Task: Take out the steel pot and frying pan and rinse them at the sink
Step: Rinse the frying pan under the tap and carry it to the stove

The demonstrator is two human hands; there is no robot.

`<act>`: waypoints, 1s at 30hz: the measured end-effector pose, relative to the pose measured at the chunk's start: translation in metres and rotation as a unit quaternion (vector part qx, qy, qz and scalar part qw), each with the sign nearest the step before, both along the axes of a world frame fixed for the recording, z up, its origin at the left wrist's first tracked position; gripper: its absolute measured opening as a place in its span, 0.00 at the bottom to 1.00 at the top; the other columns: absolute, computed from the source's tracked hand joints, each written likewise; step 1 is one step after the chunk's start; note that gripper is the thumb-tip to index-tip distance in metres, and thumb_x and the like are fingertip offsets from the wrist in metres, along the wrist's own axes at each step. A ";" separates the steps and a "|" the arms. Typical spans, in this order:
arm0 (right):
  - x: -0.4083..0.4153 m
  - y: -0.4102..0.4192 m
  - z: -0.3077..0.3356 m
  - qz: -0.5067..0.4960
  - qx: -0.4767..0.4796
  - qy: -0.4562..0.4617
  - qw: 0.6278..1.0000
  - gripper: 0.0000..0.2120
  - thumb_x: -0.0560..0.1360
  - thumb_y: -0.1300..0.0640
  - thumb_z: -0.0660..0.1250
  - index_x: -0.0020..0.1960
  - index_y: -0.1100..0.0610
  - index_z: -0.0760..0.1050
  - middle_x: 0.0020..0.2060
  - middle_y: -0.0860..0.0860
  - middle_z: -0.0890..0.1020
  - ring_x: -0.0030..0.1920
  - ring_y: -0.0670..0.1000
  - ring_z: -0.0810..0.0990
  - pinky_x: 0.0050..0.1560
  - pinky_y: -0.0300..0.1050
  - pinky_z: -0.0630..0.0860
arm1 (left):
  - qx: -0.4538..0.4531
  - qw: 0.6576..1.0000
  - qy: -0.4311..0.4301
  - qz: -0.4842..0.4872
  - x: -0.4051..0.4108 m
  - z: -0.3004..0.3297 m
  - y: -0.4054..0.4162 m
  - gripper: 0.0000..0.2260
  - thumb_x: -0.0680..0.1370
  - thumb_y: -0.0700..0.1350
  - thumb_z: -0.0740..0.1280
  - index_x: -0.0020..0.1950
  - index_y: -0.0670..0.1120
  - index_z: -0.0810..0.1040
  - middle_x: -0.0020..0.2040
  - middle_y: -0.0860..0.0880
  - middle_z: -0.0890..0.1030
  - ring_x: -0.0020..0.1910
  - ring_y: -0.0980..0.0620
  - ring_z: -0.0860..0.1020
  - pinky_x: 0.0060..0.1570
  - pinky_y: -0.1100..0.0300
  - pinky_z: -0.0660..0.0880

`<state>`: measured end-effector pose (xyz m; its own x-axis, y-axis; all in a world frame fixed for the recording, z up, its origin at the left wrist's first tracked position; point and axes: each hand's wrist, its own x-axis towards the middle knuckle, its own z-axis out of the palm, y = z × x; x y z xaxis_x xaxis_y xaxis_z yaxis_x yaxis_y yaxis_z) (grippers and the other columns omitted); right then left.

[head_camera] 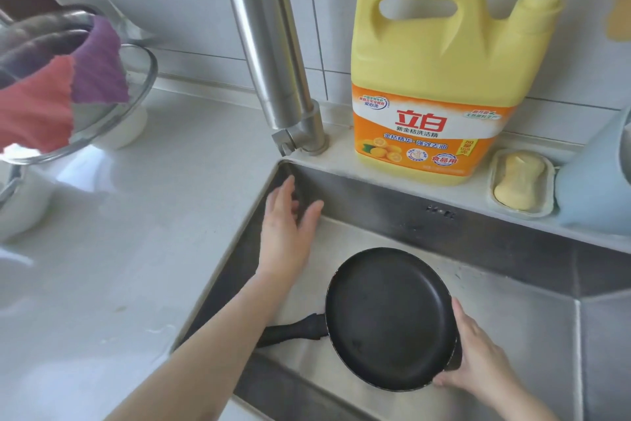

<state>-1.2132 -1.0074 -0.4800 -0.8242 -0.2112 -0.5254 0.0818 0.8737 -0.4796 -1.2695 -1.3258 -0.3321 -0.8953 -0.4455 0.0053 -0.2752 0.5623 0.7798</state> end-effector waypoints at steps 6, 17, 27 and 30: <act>-0.001 -0.002 0.004 0.012 0.007 0.003 1.000 0.72 0.50 0.33 0.76 0.77 0.47 0.31 0.77 0.42 0.56 0.74 0.44 0.59 0.64 0.40 0.67 | 0.018 0.995 -0.025 0.096 -0.082 0.056 -0.025 0.22 0.81 0.55 0.61 0.54 0.34 0.74 0.53 0.34 0.77 0.56 0.35 0.74 0.46 0.53 0.69; -0.007 -0.003 0.003 0.021 0.008 0.004 1.000 0.73 0.51 0.37 0.79 0.78 0.49 0.33 0.77 0.44 0.57 0.75 0.46 0.59 0.66 0.43 0.67 | -0.014 0.993 -0.054 0.106 -0.100 0.047 -0.040 0.14 0.74 0.35 0.60 0.32 0.46 0.60 0.30 0.49 0.58 0.29 0.50 0.55 0.26 0.60 0.52; -0.012 -0.003 0.000 0.027 0.003 0.007 1.000 0.72 0.51 0.37 0.80 0.78 0.48 0.33 0.77 0.43 0.56 0.75 0.46 0.58 0.66 0.43 0.67 | 0.088 0.990 -0.023 0.109 -0.104 0.037 -0.052 0.20 0.74 0.32 0.59 0.25 0.49 0.64 0.21 0.57 0.63 0.28 0.54 0.61 0.28 0.64 0.58; -0.012 -0.003 -0.001 0.025 0.000 0.004 1.000 0.72 0.52 0.37 0.80 0.78 0.48 0.32 0.77 0.43 0.56 0.75 0.46 0.58 0.66 0.44 0.67 | 0.114 0.989 0.007 0.097 -0.095 0.028 -0.053 0.18 0.78 0.42 0.61 0.26 0.49 0.70 0.23 0.57 0.66 0.32 0.51 0.64 0.35 0.60 0.64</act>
<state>-1.2253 -1.0101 -0.4806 -0.8161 -0.2529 -0.5197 0.0338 0.8768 -0.4797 -1.3644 -1.3788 -0.3043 -0.7938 -0.5994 -0.1028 -0.3481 0.3091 0.8851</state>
